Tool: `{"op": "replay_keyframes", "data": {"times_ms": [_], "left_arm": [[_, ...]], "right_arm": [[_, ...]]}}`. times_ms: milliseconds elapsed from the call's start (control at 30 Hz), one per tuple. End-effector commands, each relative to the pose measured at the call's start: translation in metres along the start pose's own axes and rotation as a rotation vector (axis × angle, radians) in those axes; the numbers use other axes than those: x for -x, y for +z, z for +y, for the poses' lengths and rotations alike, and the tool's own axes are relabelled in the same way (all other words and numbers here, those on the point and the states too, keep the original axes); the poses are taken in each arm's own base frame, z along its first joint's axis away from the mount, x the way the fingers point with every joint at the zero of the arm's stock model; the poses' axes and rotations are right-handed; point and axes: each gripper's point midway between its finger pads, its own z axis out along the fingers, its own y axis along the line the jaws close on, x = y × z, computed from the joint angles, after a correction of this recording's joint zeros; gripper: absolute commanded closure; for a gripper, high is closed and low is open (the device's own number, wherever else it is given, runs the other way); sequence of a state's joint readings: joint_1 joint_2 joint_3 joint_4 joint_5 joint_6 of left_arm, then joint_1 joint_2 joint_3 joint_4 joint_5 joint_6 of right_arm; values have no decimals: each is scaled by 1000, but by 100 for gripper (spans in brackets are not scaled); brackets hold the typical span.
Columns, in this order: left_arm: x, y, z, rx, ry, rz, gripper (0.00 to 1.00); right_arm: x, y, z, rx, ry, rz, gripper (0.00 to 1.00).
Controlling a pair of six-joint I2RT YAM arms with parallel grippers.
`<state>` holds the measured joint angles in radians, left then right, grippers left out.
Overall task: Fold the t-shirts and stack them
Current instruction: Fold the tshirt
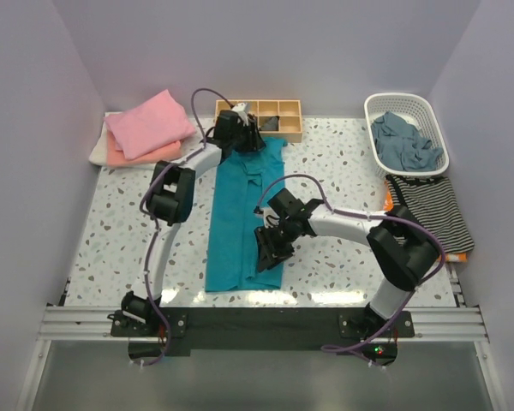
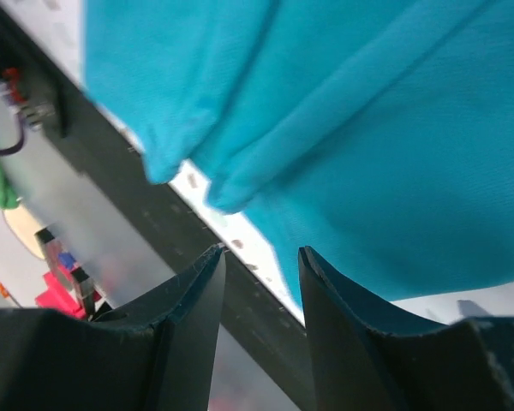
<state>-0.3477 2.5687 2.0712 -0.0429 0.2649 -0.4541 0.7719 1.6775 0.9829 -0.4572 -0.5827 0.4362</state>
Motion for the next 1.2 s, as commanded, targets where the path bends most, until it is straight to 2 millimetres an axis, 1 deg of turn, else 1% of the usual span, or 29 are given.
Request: {"op": "replay_keyframes", "data": {"times_ms": [0, 33, 67, 100, 133, 167, 200, 233, 267, 300, 367, 467, 500, 533, 600, 633, 667, 733, 767, 833, 867, 900, 933, 967, 1000, 1033, 1067, 1100, 1167], "left_arm": [[17, -25, -12, -28, 3, -49, 43], [18, -30, -18, -41, 7, -55, 43], [35, -43, -31, -61, 18, -97, 43], [24, -49, -30, -56, 11, -80, 42], [25, -56, -35, -69, 10, -90, 42], [47, -74, -51, -97, 23, -146, 42], [35, -80, -49, -90, 15, -127, 41], [52, -97, -63, -110, 30, -176, 41], [54, -105, -66, -109, 34, -185, 41], [43, -110, -63, -99, 31, -172, 40], [56, -129, -72, -108, 52, -213, 40], [60, -149, -76, -99, 72, -226, 40], [55, -152, -75, -91, 74, -216, 40], [59, -162, -78, -86, 75, -220, 40], [45, -171, -73, -71, 66, -196, 40], [47, -183, -77, -70, 57, -207, 40], [24, -186, -68, -51, 42, -164, 40], [11, -203, -66, -29, 26, -146, 41], [-16, -207, -54, 5, 9, -94, 41], [-35, -226, -53, 16, -15, -66, 41], [-66, -232, -42, 45, -40, -9, 42], [-81, -238, -42, 53, -55, 15, 43], [-86, -251, -47, 49, -75, 7, 43], [-116, -258, -38, 81, -98, 58, 44], [-132, -265, -40, 92, -108, 81, 44], [-134, -277, -45, 94, -134, 60, 44], [-159, -285, -40, 113, -151, 95, 44], [-171, -290, -47, 102, -152, 117, 43], [-194, -306, -48, 136, -188, 166, 43]], "right_arm": [[2, 11, -25, -116, 55, -1, 56], [0, 13, -33, -149, 69, 3, 57], [-3, 16, -41, -175, 82, 15, 57], [-6, 17, -45, -195, 86, 20, 57], [-11, 17, -50, -217, 96, 31, 57], [-13, 16, -60, -267, 108, 31, 57], [-17, 15, -63, -285, 114, 38, 57], [-21, 14, -66, -300, 121, 48, 57], [-28, 13, -72, -326, 129, 57, 57], [-30, 10, -74, -339, 130, 56, 57], [-39, 6, -78, -362, 134, 66, 57], [-41, -5, -76, -373, 114, 38, 57], [-41, -9, -77, -395, 110, 29, 57], [-41, -17, -73, -396, 100, 18, 57], [-36, -25, -65, -369, 64, -26, 58], [-30, -28, -55, -325, 39, -60, 57], [-21, -39, -42, -291, 3, -118, 57], [-4, -58, -34, -320, -23, -202, 56], [3, -72, -28, -328, -40, -255, 56], [13, -92, -36, -425, -19, -325, 51], [13, -99, -42, -457, -3, -337, 51], [13, -104, -51, -485, 26, -339, 50], [7, -103, -61, -504, 49, -315, 50], [4, -102, -67, -505, 67, -298, 50], [1, -100, -77, -505, 104, -278, 51], [-8, -94, -84, -497, 120, -251, 51], [-12, -91, -87, -488, 129, -235, 51], [-16, -88, -89, -478, 138, -224, 51], [-25, -83, -94, -471, 151, -203, 51]]}}
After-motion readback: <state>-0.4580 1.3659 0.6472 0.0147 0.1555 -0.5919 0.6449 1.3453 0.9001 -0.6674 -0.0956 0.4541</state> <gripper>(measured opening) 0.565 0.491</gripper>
